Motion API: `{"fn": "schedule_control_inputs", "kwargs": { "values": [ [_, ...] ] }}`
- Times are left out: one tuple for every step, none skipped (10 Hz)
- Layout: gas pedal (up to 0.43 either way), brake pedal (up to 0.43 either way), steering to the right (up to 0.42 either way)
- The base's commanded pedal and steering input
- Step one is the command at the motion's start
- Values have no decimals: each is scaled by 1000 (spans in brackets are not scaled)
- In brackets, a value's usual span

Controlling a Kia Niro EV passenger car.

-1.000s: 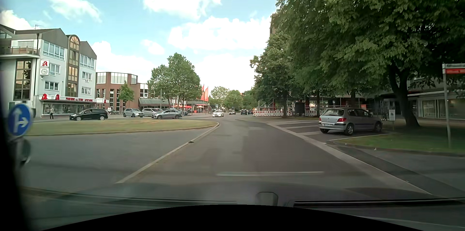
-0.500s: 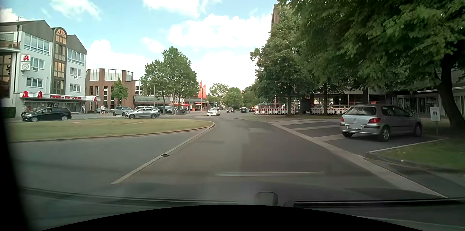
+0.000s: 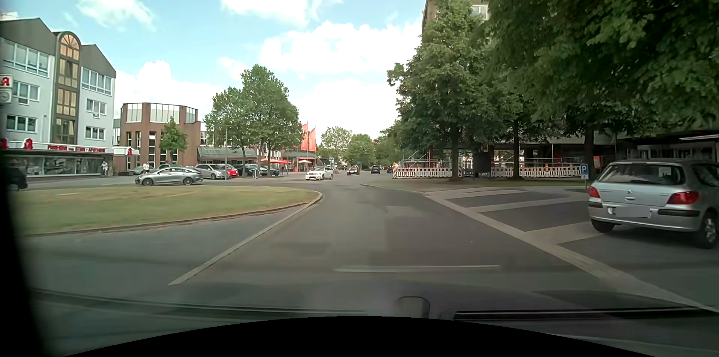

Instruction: Follow the waypoints while adhering to traffic rules and regulations

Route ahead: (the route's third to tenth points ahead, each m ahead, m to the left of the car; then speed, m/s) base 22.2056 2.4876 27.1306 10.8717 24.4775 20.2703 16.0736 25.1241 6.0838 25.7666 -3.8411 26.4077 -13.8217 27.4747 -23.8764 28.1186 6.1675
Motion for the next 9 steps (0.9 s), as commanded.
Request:
{"fn": "schedule_control_inputs", "kwargs": {
  "values": [
    [59,6,4],
    [47,6,4],
    [39,6,4],
    [28,6,4],
    [20,6,4],
    [0,6,4],
    [0,6,4],
    [0,6,3],
    [0,6,2]
  ]
}}
